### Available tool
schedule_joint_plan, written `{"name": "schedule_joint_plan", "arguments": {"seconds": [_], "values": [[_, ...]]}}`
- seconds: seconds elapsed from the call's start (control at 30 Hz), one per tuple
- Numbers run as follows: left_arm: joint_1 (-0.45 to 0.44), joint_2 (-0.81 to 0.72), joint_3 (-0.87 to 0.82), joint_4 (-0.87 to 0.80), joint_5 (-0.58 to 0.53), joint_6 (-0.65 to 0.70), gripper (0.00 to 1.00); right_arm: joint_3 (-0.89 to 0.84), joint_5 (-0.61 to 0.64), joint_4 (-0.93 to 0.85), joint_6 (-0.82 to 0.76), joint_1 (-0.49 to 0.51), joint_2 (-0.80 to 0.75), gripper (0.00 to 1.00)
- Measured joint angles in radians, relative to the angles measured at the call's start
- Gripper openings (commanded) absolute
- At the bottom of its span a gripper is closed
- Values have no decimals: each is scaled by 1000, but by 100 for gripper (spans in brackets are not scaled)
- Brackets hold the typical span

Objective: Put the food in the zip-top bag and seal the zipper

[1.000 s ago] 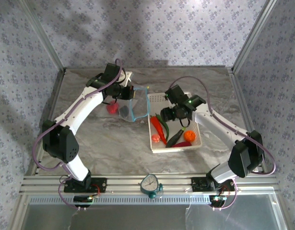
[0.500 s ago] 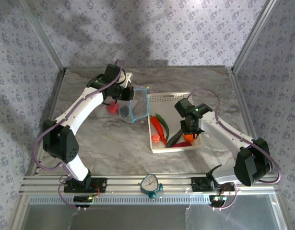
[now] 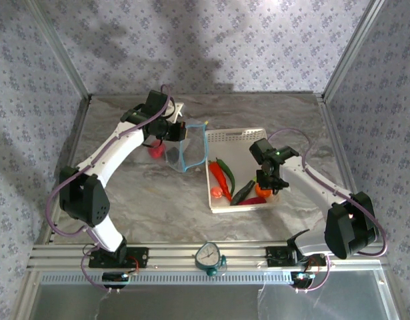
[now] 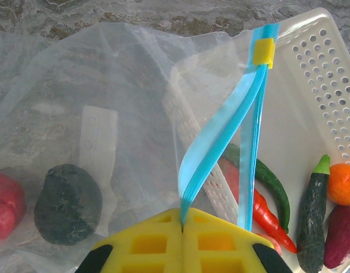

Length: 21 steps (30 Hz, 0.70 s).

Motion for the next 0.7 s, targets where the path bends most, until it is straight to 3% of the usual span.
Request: {"name": "schedule_joint_plan", "arguments": {"seconds": [0.7], "values": [[0,0,0,0,3,0,2,-34,-84,92,-22,-46,9,18]]}}
